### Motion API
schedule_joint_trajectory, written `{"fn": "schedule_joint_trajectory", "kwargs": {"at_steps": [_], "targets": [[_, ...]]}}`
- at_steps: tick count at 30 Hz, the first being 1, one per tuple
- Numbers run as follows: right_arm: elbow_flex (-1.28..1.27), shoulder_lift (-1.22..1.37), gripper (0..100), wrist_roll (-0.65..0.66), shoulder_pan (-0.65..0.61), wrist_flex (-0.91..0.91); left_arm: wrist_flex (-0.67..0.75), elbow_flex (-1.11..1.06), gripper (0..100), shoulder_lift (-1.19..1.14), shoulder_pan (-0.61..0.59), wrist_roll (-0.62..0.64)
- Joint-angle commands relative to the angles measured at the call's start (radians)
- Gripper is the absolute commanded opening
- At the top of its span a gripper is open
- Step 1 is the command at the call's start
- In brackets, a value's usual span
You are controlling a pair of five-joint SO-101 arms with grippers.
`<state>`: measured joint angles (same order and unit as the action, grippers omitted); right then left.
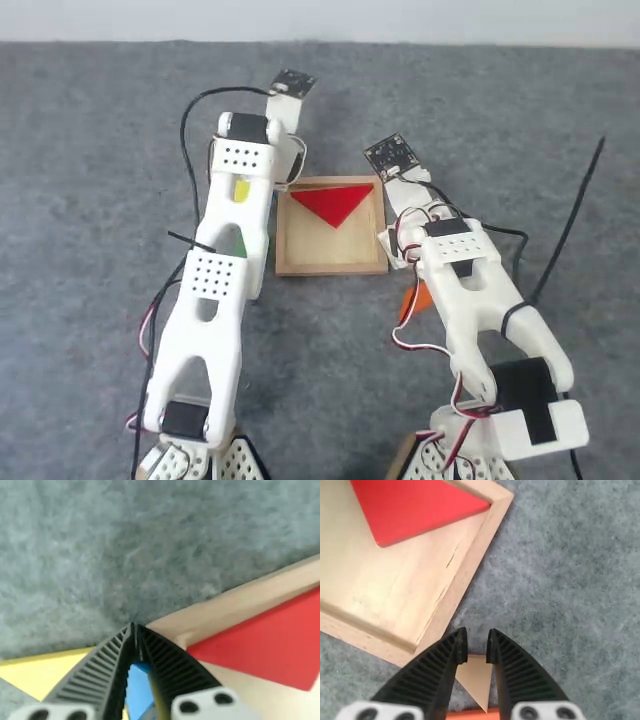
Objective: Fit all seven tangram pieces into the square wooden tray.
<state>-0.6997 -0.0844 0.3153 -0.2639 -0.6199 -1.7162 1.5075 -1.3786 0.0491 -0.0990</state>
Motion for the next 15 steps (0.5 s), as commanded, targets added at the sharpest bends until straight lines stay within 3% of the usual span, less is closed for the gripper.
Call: {"fn": "schedule_joint_trajectory", "kwargs": {"at_steps": [1,6,15], "targets": [[0.055,-0.048,9.0,0.017,0.015,-0.010,-0.041,-0.027,1,0.066,-0.044,-0.015],[0.055,-0.048,9.0,0.017,0.015,-0.010,-0.043,-0.030,1,0.068,-0.092,-0.037],[0.055,-0.048,9.0,0.018,0.015,-0.010,-0.049,-0.084,1,0.112,-0.074,-0.048]]}}
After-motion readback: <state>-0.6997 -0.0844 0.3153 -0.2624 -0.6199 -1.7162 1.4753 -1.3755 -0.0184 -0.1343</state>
